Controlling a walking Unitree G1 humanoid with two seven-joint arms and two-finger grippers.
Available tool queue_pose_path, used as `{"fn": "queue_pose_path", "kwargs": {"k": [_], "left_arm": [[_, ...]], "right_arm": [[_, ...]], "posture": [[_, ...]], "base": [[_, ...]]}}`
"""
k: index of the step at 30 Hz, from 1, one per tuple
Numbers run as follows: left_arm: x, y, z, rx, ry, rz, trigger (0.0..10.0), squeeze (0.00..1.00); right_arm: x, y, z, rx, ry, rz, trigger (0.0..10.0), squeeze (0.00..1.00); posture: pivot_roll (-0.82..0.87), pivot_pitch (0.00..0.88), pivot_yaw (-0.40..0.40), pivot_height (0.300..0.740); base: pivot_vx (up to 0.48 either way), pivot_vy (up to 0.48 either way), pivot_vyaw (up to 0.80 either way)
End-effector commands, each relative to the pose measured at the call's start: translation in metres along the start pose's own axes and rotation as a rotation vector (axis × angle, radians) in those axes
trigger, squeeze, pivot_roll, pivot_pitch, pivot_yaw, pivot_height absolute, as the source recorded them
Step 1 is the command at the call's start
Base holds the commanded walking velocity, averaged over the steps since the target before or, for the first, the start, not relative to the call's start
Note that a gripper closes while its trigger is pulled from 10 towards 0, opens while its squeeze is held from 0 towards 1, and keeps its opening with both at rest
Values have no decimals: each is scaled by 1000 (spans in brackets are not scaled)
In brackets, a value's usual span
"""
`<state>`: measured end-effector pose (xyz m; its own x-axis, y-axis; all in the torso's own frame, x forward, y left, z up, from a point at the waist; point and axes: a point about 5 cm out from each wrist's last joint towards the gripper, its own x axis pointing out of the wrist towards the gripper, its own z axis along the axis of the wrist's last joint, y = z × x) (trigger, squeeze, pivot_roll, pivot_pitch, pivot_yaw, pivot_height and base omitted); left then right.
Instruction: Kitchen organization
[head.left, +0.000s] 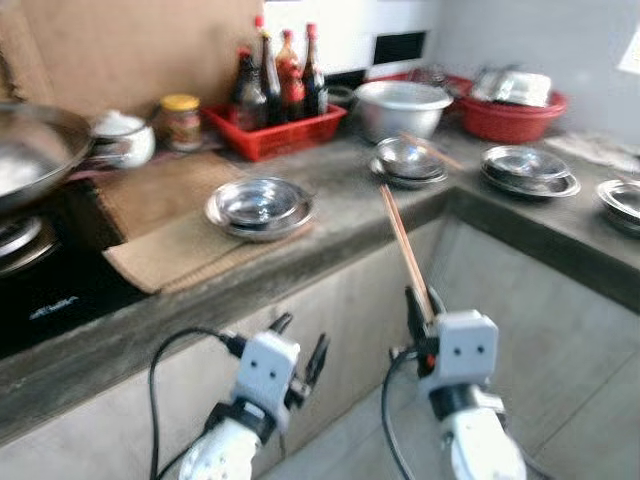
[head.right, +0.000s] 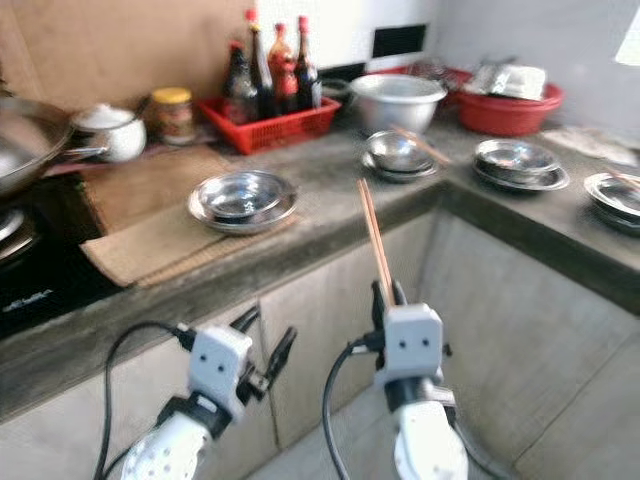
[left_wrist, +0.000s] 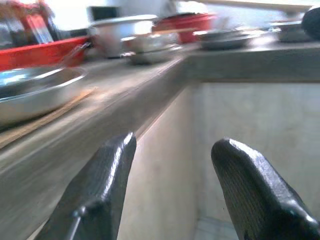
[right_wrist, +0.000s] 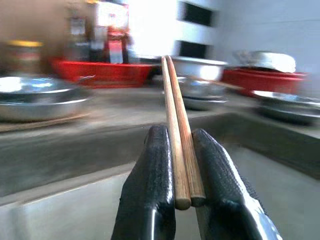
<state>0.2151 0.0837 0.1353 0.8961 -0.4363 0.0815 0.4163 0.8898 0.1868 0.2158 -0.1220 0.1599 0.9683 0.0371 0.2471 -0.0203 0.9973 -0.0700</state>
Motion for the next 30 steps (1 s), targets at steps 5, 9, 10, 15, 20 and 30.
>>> {"fn": "queue_pose_path", "kwargs": {"k": [5,9,10,15,20,30], "left_arm": [[-2,-3,-4,1,28,-13,10000,0],[-1,-2,-3,29,20,-16,10000,0],[-1,-3,-3,30,20,-24,10000,0],[-2,-4,-4,21,26,-28,10000,0],[-1,-1,-4,-8,35,2,10000,0],[-1,1,-3,-3,28,17,10000,0]], "right_arm": [[-1,1,-7,-1,40,1,10000,0],[-1,3,-5,-20,27,15,10000,0],[-1,3,-5,-20,26,15,10000,0],[-1,5,-3,-25,14,23,10000,0],[1,6,-1,-25,9,25,10000,0],[12,8,11,-26,-34,28,10000,0]], "posture": [[151,14,-7,740],[146,20,-3,740],[144,23,2,740],[142,25,5,740],[141,25,4,740],[145,29,1,740]], "base": [[0,0,-781],[0,0,-781],[0,-465,-781],[0,-465,-781],[0,-138,-781],[168,-194,-781]]}}
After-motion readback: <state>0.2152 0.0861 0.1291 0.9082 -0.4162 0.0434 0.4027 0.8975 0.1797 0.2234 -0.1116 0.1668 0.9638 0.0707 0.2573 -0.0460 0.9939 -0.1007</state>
